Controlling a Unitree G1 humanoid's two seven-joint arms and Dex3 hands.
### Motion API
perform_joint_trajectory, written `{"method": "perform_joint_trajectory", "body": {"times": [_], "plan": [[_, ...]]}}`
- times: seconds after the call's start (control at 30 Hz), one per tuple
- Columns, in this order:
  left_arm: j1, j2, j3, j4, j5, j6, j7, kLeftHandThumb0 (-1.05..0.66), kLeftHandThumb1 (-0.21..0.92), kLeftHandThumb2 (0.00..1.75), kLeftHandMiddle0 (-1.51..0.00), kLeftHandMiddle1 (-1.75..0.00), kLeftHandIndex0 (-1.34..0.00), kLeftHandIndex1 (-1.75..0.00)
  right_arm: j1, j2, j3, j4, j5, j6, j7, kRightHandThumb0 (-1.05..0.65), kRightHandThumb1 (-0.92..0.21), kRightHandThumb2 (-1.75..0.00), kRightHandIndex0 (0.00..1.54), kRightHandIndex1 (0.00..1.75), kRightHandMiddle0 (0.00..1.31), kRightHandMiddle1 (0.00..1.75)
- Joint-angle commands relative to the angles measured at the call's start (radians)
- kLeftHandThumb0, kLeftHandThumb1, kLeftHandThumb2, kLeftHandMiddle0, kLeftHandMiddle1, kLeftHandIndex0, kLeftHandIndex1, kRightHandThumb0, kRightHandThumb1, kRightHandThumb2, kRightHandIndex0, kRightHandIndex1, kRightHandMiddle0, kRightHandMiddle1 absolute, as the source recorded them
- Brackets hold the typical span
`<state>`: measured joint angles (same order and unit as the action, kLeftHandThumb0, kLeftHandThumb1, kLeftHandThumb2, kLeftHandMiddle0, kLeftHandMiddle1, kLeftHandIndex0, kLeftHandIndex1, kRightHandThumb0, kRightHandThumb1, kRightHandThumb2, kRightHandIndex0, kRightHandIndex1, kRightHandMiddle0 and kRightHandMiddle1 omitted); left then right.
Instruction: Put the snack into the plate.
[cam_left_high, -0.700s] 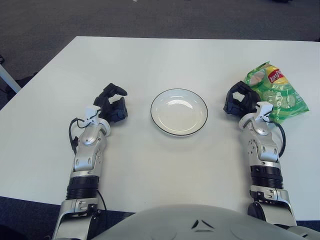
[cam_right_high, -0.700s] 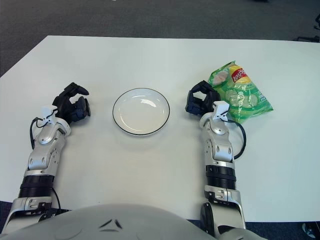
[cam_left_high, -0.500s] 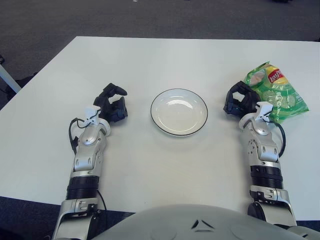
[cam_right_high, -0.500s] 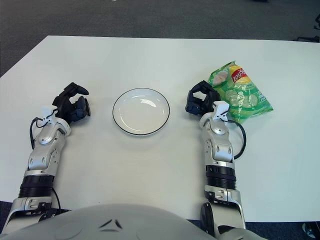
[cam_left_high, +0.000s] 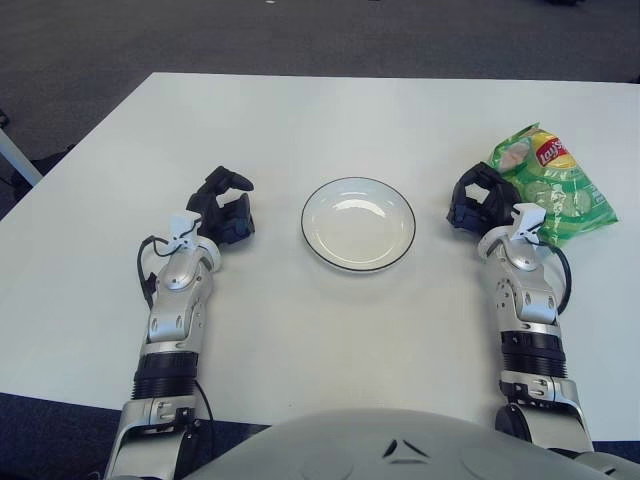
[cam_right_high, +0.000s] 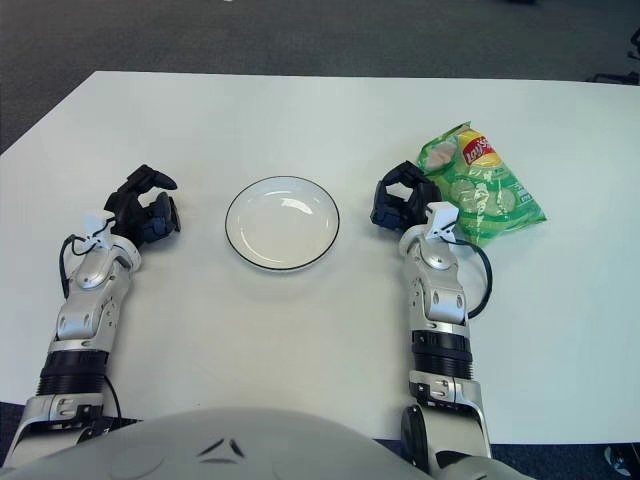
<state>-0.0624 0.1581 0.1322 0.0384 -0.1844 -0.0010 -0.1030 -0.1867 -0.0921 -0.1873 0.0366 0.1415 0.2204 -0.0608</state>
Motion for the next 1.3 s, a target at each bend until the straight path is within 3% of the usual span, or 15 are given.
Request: {"method": "perform_joint_trajectory", "body": {"times": [0.0, 0.37, 0.93, 1.17, 1.27], "plan": [[0.1, -0.057, -0.013, 0.046, -0.006, 0.007, 0.001, -0.43, 0.43, 1.17, -1.11, -1.75, -0.51, -1.75, 0.098, 0.033, 0.003, 0.049, 0.007, 0.044, 0.001, -0.49, -0.29, -1.35, 1.3, 1.75, 0.64, 1.75], [0.095, -0.051, -0.016, 0.057, -0.003, -0.002, -0.005, -0.47, 0.3, 1.33, -1.14, -1.75, -0.62, -1.75, 0.094, 0.033, 0.004, 0.059, 0.002, 0.033, -0.002, -0.49, -0.29, -1.35, 1.29, 1.75, 0.64, 1.75], [0.06, -0.033, -0.015, 0.106, 0.007, -0.021, -0.025, -0.47, 0.31, 1.32, -1.17, -1.75, -0.61, -1.75, 0.101, -0.004, 0.06, 0.095, -0.093, -0.158, 0.02, -0.49, -0.29, -1.35, 1.28, 1.75, 0.64, 1.75], [0.042, -0.029, -0.013, 0.137, 0.014, -0.039, -0.029, -0.47, 0.31, 1.32, -1.17, -1.75, -0.61, -1.75, 0.101, -0.015, 0.065, 0.056, -0.088, -0.156, 0.044, -0.49, -0.29, -1.35, 1.28, 1.75, 0.64, 1.75], [0.034, -0.03, -0.009, 0.15, 0.007, -0.04, -0.036, -0.47, 0.3, 1.32, -1.16, -1.75, -0.61, -1.75, 0.096, -0.026, 0.062, -0.017, -0.079, -0.107, 0.053, -0.49, -0.29, -1.35, 1.27, 1.75, 0.63, 1.75]]}}
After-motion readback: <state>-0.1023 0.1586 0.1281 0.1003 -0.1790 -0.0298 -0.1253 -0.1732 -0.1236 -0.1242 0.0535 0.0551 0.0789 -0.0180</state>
